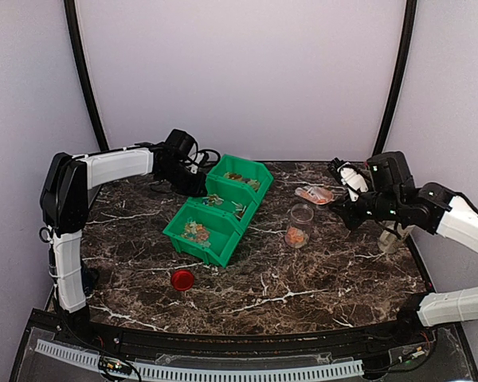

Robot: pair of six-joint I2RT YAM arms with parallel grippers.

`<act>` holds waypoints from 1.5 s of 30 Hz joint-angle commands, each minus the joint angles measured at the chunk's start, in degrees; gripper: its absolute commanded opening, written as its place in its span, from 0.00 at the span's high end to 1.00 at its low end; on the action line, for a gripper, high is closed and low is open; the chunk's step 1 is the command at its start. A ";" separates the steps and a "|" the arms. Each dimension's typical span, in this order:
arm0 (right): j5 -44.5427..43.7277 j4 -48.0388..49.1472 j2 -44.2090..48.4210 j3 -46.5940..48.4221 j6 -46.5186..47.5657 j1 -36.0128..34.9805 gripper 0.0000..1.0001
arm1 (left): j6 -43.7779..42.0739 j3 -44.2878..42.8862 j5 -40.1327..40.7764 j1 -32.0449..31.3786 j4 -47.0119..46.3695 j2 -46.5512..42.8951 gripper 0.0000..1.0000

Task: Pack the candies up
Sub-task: Place the fake candies in the packing bottle.

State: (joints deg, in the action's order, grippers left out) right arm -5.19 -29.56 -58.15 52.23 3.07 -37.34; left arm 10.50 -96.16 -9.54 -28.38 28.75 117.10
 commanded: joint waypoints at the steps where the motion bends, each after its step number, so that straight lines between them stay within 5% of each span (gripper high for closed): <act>1: -1.98 -1.71 1.11 0.93 -2.44 -1.33 1.00 | 0.39 -0.56 -2.15 0.07 -4.87 -7.32 1.00; 45: -4.68 -21.83 -6.25 12.24 -3.05 -4.40 1.00 | 0.52 0.44 -2.24 0.07 -5.37 -7.59 1.00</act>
State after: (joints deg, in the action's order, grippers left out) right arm -9.28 -50.70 -64.73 62.63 -0.23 -40.97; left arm 10.48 -95.07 -9.39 -28.38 28.18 117.08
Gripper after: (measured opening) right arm 0.088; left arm 0.098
